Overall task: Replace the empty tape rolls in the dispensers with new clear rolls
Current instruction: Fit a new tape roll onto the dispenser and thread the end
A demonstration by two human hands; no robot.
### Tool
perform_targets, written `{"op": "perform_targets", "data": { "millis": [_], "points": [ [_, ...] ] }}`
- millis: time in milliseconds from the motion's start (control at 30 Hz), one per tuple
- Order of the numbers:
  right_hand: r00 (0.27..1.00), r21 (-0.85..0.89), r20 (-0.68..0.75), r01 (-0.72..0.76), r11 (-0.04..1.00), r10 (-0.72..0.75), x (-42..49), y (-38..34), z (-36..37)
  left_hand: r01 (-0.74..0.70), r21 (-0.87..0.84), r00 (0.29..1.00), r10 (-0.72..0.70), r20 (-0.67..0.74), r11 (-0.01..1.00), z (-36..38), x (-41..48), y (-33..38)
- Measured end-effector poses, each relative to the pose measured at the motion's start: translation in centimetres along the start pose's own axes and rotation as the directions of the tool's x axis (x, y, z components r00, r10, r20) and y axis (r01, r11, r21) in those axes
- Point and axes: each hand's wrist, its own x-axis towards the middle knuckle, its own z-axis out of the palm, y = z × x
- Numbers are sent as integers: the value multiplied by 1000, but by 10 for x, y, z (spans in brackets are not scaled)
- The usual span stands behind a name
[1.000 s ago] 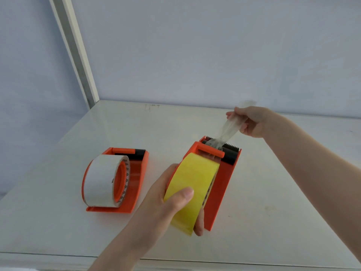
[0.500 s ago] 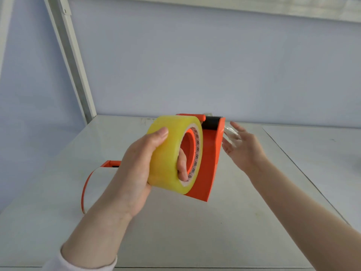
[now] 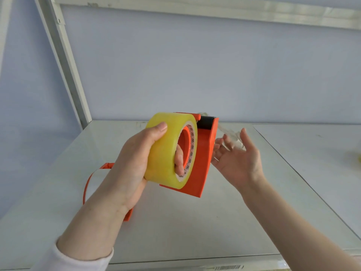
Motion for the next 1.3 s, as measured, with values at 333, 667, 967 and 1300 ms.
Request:
{"op": "perform_targets", "data": {
  "millis": [333,667,967,1300],
  "points": [
    [909,194,-406,185,963,-93,-9,-33,3,24,89,998,-30,61,996,2,-8,-5],
    [780,-628,-323,247,738,-536,-16,-47,-16,5,79,999,-8,41,997,3,-7,0],
    [831,-913,248,373,166,-498,-17,5,-11,1,56,1000,0,-4,998,7,3,10],
    [753,-909,92,331,255,-652,29,-27,12,6,13,999,-6,49,1000,0,0,7]
  ]
}}
